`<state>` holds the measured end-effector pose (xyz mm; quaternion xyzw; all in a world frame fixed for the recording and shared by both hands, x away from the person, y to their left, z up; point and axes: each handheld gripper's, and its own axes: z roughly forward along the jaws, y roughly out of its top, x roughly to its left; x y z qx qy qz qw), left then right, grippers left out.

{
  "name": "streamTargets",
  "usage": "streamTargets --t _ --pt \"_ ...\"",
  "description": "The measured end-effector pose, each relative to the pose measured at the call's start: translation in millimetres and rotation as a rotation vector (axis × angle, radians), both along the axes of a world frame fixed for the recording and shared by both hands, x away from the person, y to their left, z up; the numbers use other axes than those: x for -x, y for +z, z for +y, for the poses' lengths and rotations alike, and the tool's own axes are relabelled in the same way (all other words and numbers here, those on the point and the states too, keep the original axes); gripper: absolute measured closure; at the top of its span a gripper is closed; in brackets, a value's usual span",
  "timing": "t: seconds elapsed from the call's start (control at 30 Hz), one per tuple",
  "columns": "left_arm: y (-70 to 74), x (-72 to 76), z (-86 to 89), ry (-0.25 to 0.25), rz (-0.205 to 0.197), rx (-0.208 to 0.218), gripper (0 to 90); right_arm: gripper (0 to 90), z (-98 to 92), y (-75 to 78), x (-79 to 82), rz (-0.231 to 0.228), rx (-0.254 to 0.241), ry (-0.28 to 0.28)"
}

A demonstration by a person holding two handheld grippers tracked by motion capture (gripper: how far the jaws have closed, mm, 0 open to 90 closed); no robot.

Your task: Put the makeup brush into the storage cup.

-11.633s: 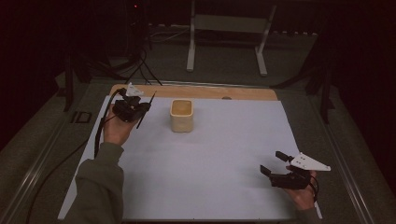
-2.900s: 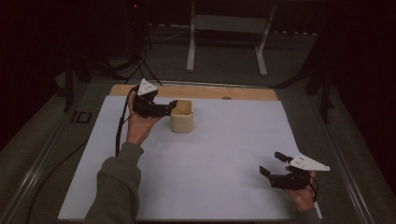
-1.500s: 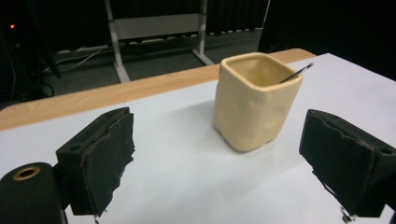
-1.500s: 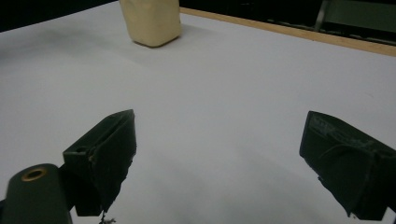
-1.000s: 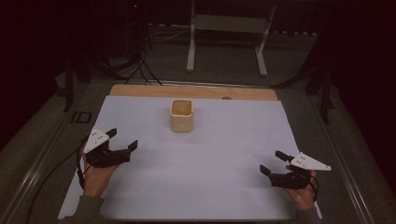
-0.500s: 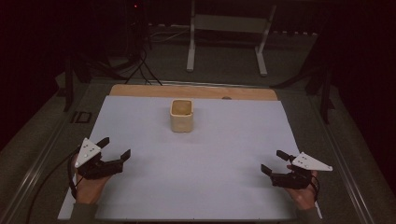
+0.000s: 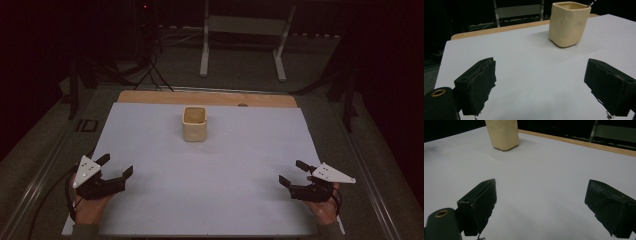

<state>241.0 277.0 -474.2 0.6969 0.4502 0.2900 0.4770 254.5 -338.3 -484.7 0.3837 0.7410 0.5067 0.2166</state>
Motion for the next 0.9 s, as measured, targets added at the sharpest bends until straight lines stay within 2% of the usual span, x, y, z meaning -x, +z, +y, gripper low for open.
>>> streamTargets --t 0.17,0.3,0.4,0.6,0.9 --pt "-4.4 4.7 3.3 0.013 0.007 0.008 11.3 10.3 0.5 0.3 -1.4 -0.005 0.001 -0.002" --pt "-8.4 8.2 3.0 0.011 0.023 -0.004 11.5 10.3 -0.3 0.8 -2.6 -0.009 -0.001 -0.010" --pt "-7.7 9.9 2.8 0.015 0.016 -0.011 11.5 10.3 -0.8 0.8 -2.4 -0.009 -0.003 -0.013" --pt "-9.0 8.0 3.0 0.024 0.017 -0.007 11.5 10.3 -0.9 0.9 -2.5 -0.010 -0.002 -0.014" --pt "-11.1 5.2 -0.8 0.013 0.025 -0.022 11.4 10.3 -1.1 0.6 -2.4 -0.007 0.003 -0.014"
